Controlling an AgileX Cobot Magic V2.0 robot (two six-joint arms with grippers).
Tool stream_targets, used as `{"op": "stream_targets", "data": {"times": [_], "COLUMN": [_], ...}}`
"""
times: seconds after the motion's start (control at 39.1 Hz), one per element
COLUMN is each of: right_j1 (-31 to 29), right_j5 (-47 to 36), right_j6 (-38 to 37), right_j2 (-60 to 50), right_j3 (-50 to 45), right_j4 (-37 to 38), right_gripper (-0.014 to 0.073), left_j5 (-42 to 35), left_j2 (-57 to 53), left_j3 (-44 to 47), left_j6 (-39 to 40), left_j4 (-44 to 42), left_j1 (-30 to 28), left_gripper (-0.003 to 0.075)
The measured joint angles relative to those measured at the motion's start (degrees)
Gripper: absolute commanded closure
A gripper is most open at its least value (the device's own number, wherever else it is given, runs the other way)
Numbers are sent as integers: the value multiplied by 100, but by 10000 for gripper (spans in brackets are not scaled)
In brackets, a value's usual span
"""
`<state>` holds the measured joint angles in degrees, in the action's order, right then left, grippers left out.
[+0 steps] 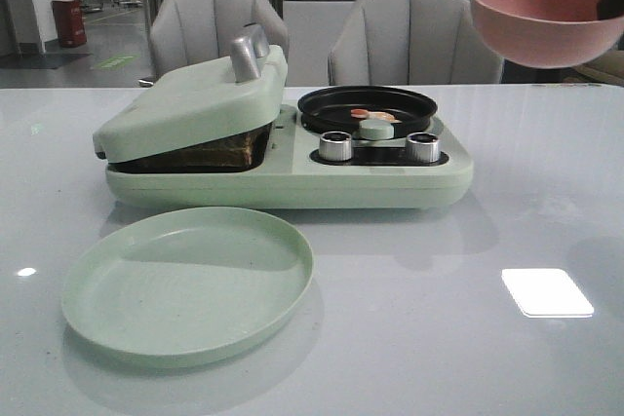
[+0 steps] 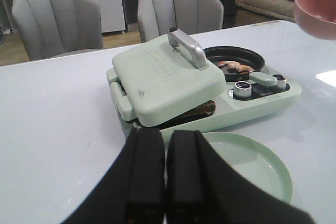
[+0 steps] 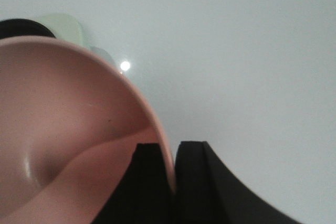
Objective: Make breakfast with bread and shrimp
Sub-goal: 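Carry the empty pink bowl back beside the press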
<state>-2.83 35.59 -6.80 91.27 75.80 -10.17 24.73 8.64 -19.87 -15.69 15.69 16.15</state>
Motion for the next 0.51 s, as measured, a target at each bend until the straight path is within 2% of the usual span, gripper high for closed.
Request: {"op": "stream_targets", "data": {"times": [0.2, 0.51], "right_j1": [-324, -366], "right_j5": [364, 595], "right_j6": [0, 0], "right_j2": [114, 837], "right_j3": [0, 0], "right_j4": [187, 256], "right_gripper": [451, 451], "left_j5": [0, 0], "left_j2": [0, 0], "left_j3": [0, 0], "left_j6": [0, 0], "left_j4": [0, 0], "left_j1": [0, 0], "left_gripper": [606, 606]}}
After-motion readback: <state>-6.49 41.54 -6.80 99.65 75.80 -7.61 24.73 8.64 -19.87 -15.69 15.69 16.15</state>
